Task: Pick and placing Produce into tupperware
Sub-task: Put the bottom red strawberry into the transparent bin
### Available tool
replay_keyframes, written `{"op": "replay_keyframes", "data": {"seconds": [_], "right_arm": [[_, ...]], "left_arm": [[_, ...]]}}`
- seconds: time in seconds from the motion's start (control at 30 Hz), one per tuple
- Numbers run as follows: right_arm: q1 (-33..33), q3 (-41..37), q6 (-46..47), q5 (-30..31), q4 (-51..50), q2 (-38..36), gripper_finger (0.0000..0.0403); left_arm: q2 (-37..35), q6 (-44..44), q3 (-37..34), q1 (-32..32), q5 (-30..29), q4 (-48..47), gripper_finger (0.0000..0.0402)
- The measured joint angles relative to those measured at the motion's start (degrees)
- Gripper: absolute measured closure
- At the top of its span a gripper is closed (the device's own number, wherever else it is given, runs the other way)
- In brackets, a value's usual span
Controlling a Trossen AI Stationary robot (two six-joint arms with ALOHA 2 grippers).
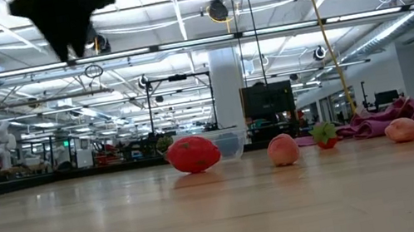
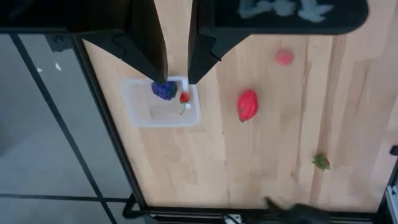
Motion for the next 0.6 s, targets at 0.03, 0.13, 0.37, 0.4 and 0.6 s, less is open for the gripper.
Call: {"op": "replay_keyframes", "data": {"seconds": [0.03,0.13,0.37,0.4,0.6], "right_arm": [[0.00,-1.42,-0.57,-0.56,1.60,0.02,0.0346],[0.00,-5.58,-1.13,-2.59,6.22,0.02,0.0346],[0.00,-11.37,-1.22,-3.94,9.95,0.04,0.0346],[0.00,-11.59,-1.22,-3.95,10.00,0.04,0.0346],[0.00,-11.75,-1.22,-3.98,10.74,0.02,0.0346]], "left_arm": [[-0.21,-2.18,-0.91,-2.27,0.74,0.88,0.0231],[-0.34,-8.39,-1.92,-8.50,1.29,3.02,0.0231],[1.15,-23.76,-1.92,-20.06,1.52,7.32,0.0231],[1.70,-26.09,-1.92,-21.25,2.26,7.15,0.0231],[6.89,-34.66,-1.92,-27.83,5.69,8.72,0.0231]]}}
